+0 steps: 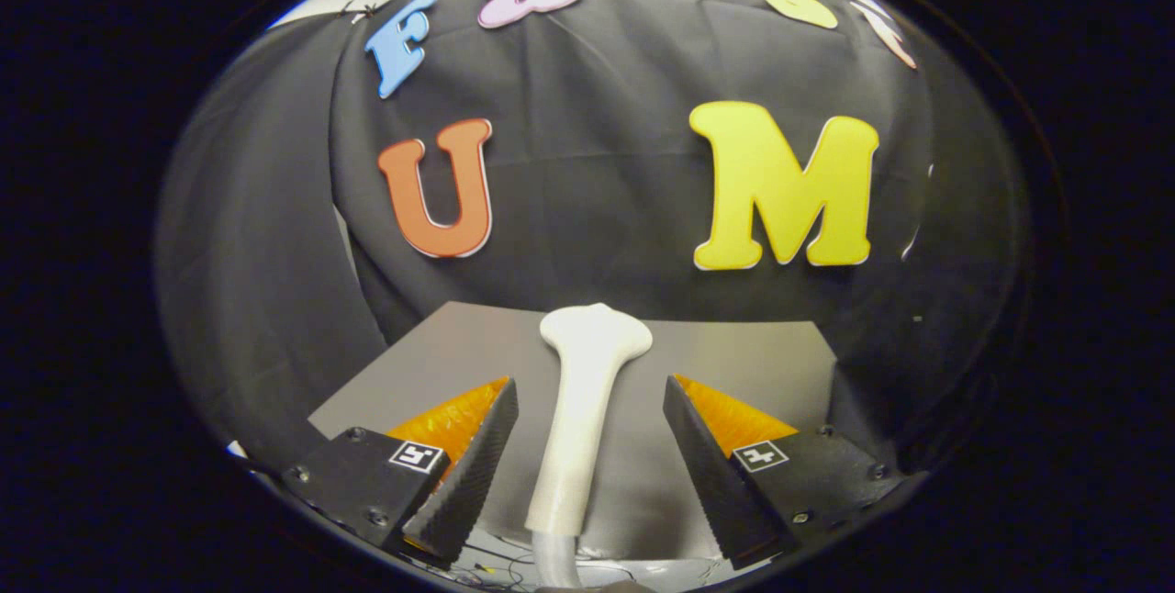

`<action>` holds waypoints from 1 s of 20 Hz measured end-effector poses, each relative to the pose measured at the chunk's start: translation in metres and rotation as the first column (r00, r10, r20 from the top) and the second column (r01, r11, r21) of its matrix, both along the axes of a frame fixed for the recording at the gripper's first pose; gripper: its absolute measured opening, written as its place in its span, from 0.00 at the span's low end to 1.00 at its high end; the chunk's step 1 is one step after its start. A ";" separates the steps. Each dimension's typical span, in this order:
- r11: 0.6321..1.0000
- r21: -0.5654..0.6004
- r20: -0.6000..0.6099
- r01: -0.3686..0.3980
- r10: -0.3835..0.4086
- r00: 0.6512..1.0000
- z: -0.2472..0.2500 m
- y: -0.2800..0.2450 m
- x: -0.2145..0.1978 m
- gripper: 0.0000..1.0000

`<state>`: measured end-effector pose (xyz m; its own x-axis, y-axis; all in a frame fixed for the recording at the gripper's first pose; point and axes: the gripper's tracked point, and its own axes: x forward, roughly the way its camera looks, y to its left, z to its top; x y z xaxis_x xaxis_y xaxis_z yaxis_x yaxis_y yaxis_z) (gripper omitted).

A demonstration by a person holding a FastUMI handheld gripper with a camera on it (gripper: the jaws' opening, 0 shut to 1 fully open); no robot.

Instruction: Iron the clothes twice with a garment steamer, once on the left side and once on the right side.

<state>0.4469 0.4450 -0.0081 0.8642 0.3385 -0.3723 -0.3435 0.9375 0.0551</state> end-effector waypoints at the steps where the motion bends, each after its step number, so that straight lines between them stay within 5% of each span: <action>1: 1.000 -0.026 -0.035 0.005 -0.005 0.999 -0.011 0.005 0.011 0.99; 9: 0.998 -0.051 -0.281 -0.021 0.006 0.960 -0.055 0.023 0.030 0.96; 11: 0.998 -0.059 -0.296 0.001 -0.019 0.955 -0.054 0.026 0.030 0.88; 16: 0.999 -0.049 -0.318 0.009 -0.024 0.948 -0.059 0.022 0.037 0.47; 20: 0.999 0.002 -0.284 -0.041 0.040 0.958 -0.044 0.028 0.028 0.41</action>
<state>0.4744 0.4728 -0.0516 0.7082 0.3691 -0.6018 -0.3517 0.9236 0.1525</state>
